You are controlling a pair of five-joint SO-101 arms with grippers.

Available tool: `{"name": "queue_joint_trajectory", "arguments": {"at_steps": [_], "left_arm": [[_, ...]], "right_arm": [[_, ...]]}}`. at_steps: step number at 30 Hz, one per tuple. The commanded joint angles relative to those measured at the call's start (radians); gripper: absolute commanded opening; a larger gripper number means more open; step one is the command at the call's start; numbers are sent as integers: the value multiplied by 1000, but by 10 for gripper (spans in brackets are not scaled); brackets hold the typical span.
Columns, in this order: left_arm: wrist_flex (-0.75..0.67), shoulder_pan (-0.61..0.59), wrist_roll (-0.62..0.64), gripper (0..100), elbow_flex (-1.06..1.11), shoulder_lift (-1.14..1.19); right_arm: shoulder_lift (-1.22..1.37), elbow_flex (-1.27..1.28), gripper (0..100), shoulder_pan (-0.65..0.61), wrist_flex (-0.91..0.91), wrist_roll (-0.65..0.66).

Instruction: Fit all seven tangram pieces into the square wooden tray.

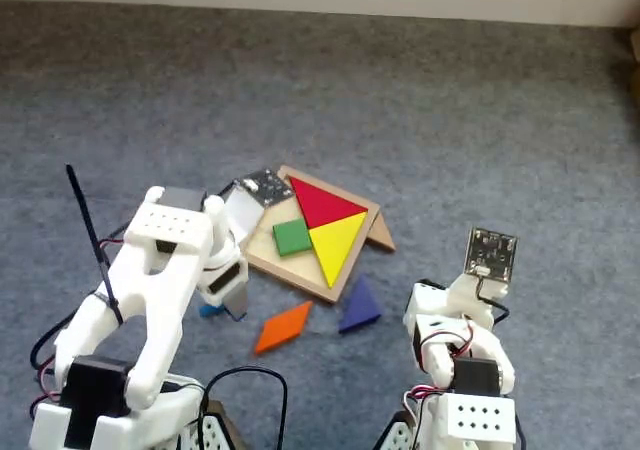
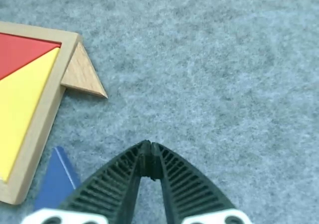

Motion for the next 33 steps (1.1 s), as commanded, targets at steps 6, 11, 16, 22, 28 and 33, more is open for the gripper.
{"name": "queue_joint_trajectory", "arguments": {"at_steps": [6, 11, 16, 22, 28, 33], "left_arm": [[-187, -13, -8, 252, 151, -44], [-216, -8, -3, 170, 180, -47], [-210, -5, -2, 104, 163, -53], [-129, 15, 0, 13, 58, -54], [-14, 117, 127, 6, -127, -54], [-18, 193, 187, 7, -242, -44]], "right_arm": [[-15, 102, 12, 13, -13, 8], [-15, 102, 12, 13, -13, 8], [-15, 102, 12, 13, -13, 8], [-15, 102, 12, 13, -13, 8], [-15, 102, 12, 13, -13, 8], [-15, 102, 12, 13, -13, 8]]}}
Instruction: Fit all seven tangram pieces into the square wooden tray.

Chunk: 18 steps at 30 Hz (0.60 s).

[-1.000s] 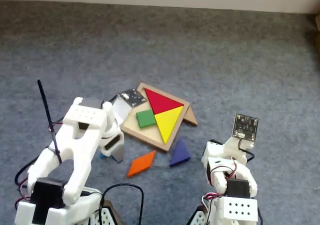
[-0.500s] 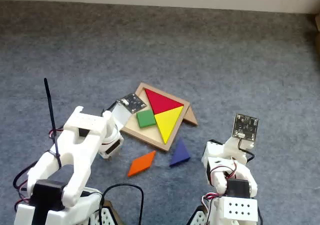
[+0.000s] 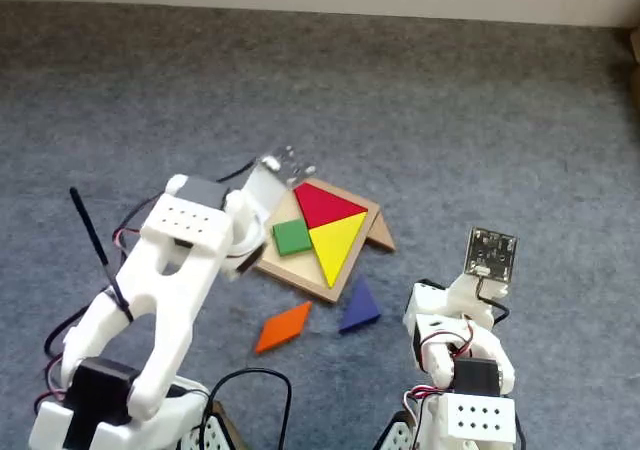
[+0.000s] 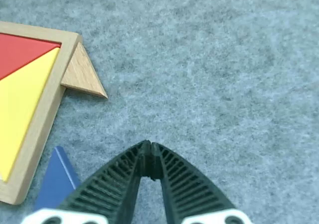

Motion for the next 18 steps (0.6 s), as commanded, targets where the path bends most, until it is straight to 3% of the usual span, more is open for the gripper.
{"name": "queue_joint_trajectory", "arguments": {"at_steps": [1, 7, 18], "left_arm": [[5, 79, 58, 7, -136, -25], [-121, 90, 107, 6, -140, -18], [-124, 239, 40, 7, -145, 142]], "right_arm": [[-15, 102, 12, 13, -13, 8], [-15, 102, 12, 13, -13, 8], [-15, 102, 12, 13, -13, 8]]}}
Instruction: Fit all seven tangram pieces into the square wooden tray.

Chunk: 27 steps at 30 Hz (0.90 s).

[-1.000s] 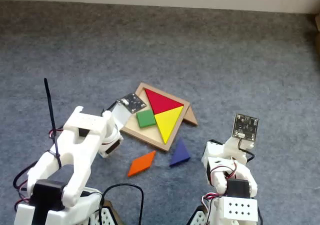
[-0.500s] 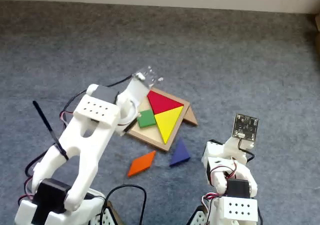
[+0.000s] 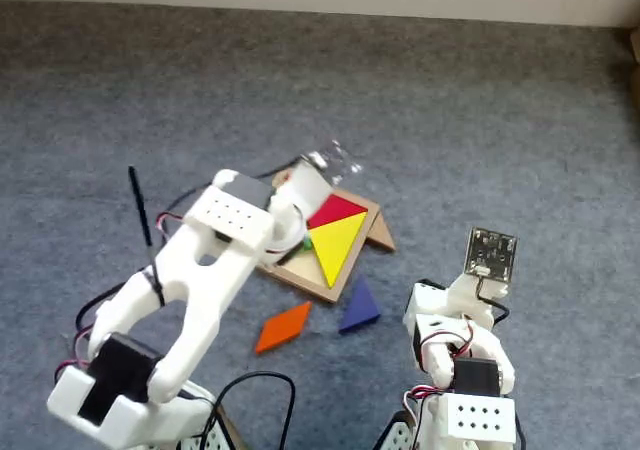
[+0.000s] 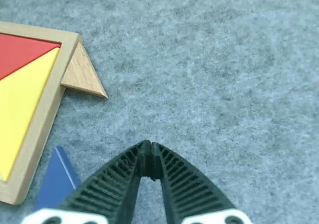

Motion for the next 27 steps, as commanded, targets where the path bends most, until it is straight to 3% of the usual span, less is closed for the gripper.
{"name": "queue_joint_trajectory", "arguments": {"at_steps": [1, 14, 20, 27], "left_arm": [[-12, 96, -41, 7, -45, 16], [21, 214, -166, 11, -35, 27], [17, 219, -166, 130, 4, 28], [15, 209, -166, 178, 22, 53]], "right_arm": [[-15, 102, 12, 13, -13, 8], [-15, 102, 12, 13, -13, 8], [-15, 102, 12, 13, -13, 8], [-15, 102, 12, 13, -13, 8]]}}
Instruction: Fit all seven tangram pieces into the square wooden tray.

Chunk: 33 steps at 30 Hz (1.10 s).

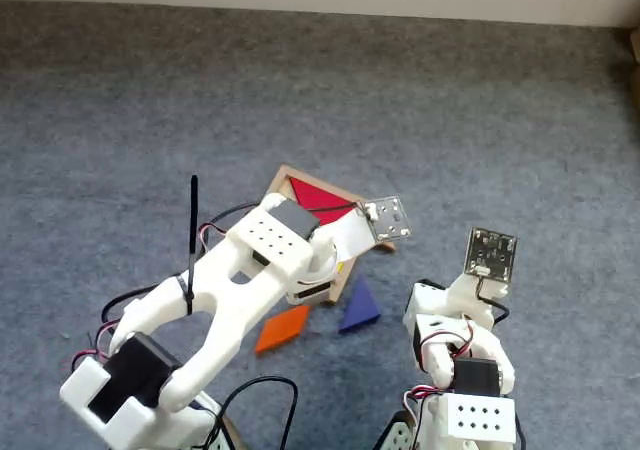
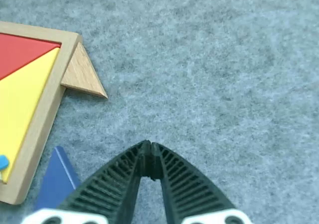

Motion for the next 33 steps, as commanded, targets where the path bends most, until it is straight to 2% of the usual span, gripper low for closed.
{"name": "queue_joint_trajectory", "arguments": {"at_steps": [1, 9, 18, 29, 33], "left_arm": [[-2, 8, -9, 184, -10, 41], [-12, -139, -8, 193, -259, 251], [216, -162, -9, 193, -506, 306], [236, -171, -9, 190, -547, 306], [235, -220, -11, 189, -553, 314]], "right_arm": [[-15, 102, 12, 13, -13, 8], [-15, 102, 12, 13, -13, 8], [-15, 102, 12, 13, -13, 8], [-15, 102, 12, 13, -13, 8], [-15, 102, 12, 13, -13, 8]]}}
